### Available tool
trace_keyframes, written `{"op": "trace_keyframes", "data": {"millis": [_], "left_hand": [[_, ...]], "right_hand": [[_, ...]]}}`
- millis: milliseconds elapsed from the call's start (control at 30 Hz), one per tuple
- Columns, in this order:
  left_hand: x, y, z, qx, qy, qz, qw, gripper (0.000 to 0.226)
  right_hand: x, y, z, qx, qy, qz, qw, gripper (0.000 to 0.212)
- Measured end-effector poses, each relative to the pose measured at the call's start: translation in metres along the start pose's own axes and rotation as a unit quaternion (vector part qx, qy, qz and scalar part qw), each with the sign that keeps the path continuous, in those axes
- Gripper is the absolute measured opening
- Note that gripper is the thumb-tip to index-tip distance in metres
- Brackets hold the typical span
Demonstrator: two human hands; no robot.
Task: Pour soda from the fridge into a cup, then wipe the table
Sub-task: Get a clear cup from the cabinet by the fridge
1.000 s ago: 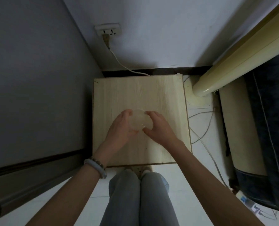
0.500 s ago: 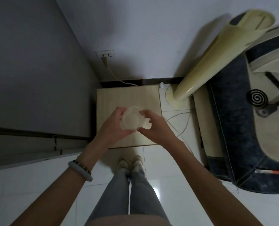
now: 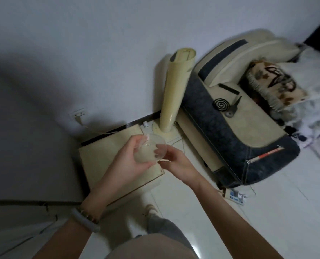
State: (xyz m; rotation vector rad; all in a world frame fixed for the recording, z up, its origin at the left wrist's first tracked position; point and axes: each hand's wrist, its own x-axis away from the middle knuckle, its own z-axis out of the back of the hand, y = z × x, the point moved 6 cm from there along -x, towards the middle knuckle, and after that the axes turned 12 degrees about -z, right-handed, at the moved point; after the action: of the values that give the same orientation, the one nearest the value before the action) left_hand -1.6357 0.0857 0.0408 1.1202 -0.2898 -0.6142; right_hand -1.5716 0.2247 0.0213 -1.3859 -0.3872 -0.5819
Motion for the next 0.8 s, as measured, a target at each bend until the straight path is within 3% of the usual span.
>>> {"op": "trace_keyframes", "data": {"millis": [200, 467, 800], "left_hand": [[0.017, 0.04, -0.044, 0.027, -0.122, -0.068, 0.99, 0.065], [0.083, 0.092, -0.108, 0.036, -0.277, -0.13, 0.951, 0.069], [0.208, 0.171, -0.225, 0.028, -0.471, -0.242, 0.848, 0.067]], "right_hand": [[0.077, 0.039, 0.017, -0.113, 0.111, -0.006, 0.987, 0.05], [0.191, 0.104, 0.016, -0.163, 0.254, -0.013, 0.953, 0.052], [0.364, 0.211, 0.003, -0.278, 0.436, -0.032, 0.856, 0.045]]}}
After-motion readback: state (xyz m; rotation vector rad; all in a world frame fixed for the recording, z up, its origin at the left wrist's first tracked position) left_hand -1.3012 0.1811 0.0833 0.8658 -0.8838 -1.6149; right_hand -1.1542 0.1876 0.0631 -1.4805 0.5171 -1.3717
